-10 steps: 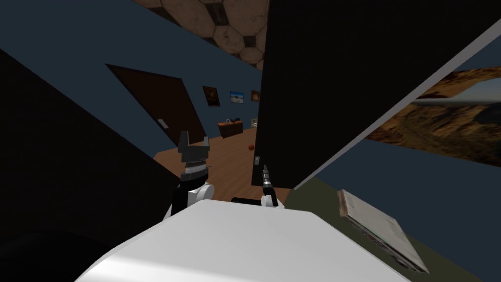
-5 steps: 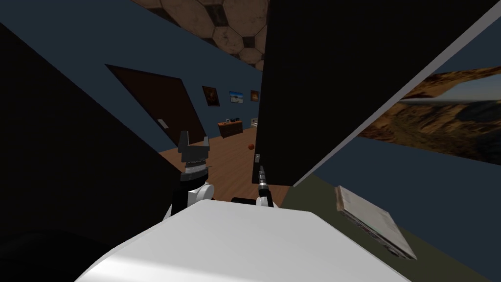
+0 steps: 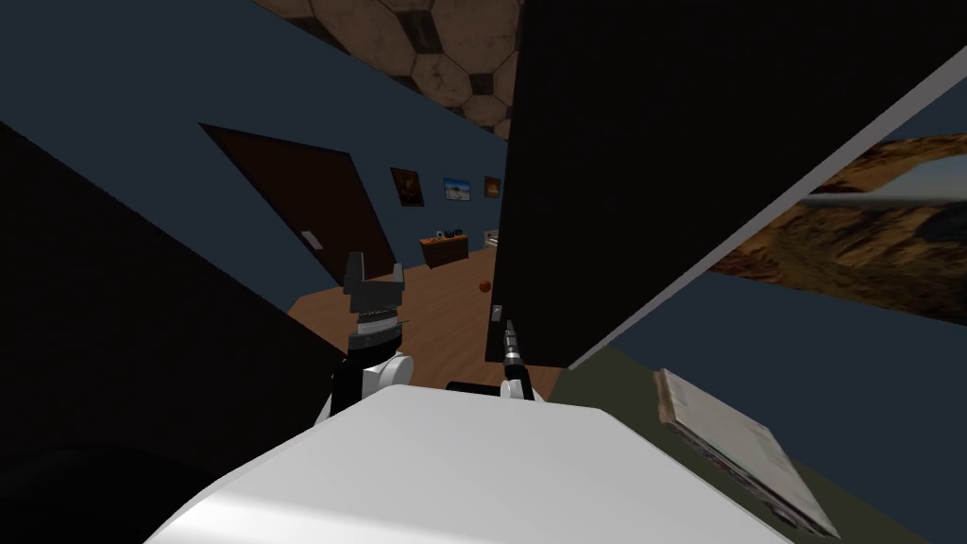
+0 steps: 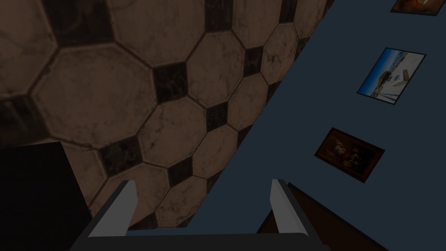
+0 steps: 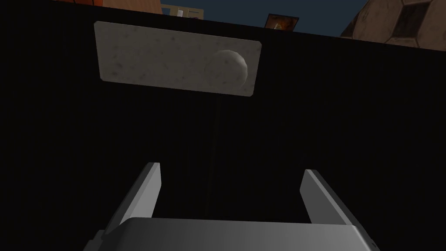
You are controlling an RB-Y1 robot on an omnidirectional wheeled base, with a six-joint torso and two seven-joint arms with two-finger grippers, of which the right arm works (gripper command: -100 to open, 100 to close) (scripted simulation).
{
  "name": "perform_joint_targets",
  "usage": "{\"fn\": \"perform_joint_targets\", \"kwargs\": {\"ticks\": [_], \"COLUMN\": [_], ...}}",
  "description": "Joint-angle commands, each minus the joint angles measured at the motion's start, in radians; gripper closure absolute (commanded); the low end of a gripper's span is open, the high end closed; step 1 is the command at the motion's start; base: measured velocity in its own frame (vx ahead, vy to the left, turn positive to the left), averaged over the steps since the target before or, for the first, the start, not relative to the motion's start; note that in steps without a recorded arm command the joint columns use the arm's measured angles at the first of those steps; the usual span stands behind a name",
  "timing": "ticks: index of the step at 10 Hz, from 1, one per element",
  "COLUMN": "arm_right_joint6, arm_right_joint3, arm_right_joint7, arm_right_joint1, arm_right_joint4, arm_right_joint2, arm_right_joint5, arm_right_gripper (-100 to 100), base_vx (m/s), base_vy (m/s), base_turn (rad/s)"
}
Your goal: Push the door open
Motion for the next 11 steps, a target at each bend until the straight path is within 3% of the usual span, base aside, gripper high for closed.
{"fn": "perform_joint_targets", "kwargs": {"ticks": [1, 4, 5, 6, 11], "arm_right_joint6": [-0.003, -0.003, -0.004, -0.004, -0.004], "arm_right_joint3": [-0.007, -0.018, -0.016, -0.016, -0.016], "arm_right_joint7": [-0.008, -0.017, -0.016, -0.016, -0.016], "arm_right_joint1": [-0.007, -0.014, -0.015, -0.015, -0.015], "arm_right_joint4": [0.010, 0.017, 0.020, 0.020, 0.020], "arm_right_joint2": [-0.005, 0.020, 0.014, 0.014, 0.014], "arm_right_joint5": [0.003, 0.007, 0.006, 0.006, 0.006], "arm_right_gripper": [-100, -100, -100, 100, 100], "base_vx": [0.300, 0.201, 0.067, -0.012, -0.014], "base_vy": [0.017, 0.084, 0.046, -0.006, -0.008], "base_turn": [0.038, 0.018, -0.024, 0.013, 0.005]}}
